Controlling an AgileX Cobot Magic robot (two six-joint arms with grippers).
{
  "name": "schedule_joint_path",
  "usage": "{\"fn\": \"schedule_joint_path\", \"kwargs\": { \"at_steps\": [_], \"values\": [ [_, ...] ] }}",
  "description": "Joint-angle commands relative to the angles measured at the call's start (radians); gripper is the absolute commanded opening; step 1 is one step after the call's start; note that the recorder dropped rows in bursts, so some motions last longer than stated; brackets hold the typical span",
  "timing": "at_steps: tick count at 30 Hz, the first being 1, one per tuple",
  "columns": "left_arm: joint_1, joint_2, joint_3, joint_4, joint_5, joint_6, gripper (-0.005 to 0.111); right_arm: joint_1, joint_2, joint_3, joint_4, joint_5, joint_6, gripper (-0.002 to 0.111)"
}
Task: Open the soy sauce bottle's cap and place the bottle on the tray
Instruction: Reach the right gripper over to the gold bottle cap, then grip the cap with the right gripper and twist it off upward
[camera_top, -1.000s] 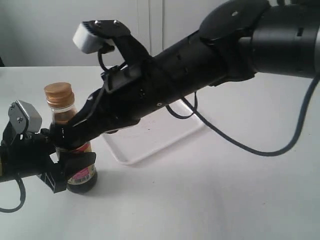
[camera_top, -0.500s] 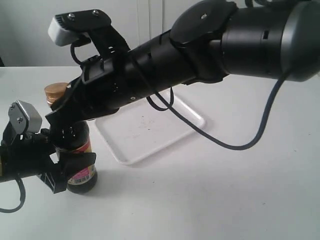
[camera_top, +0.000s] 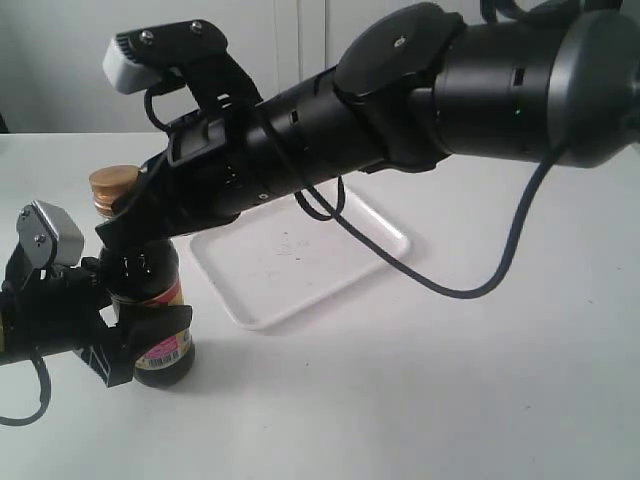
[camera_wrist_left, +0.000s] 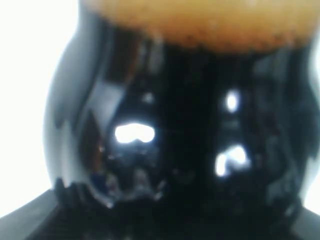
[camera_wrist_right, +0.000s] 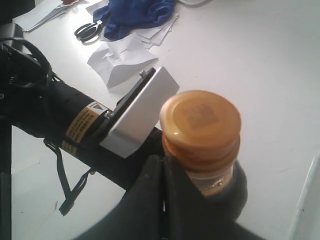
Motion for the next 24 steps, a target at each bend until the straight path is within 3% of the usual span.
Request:
{"fn": "schedule_joint_path", "kwargs": {
  "at_steps": [1, 24],
  "values": [
    [-0.007, -0.001, 0.002, 0.034, -0.002, -0.011, 0.000, 0.018, 0.022, -0.007, -0.007, -0.022, -0.011, 0.000],
    [-0.007, -0.001, 0.002, 0.038, -0.002, -0.009, 0.000, 0.024, 0.026, -0.062, -0.047, -0.081, -0.007, 0.000]
  ]
}}
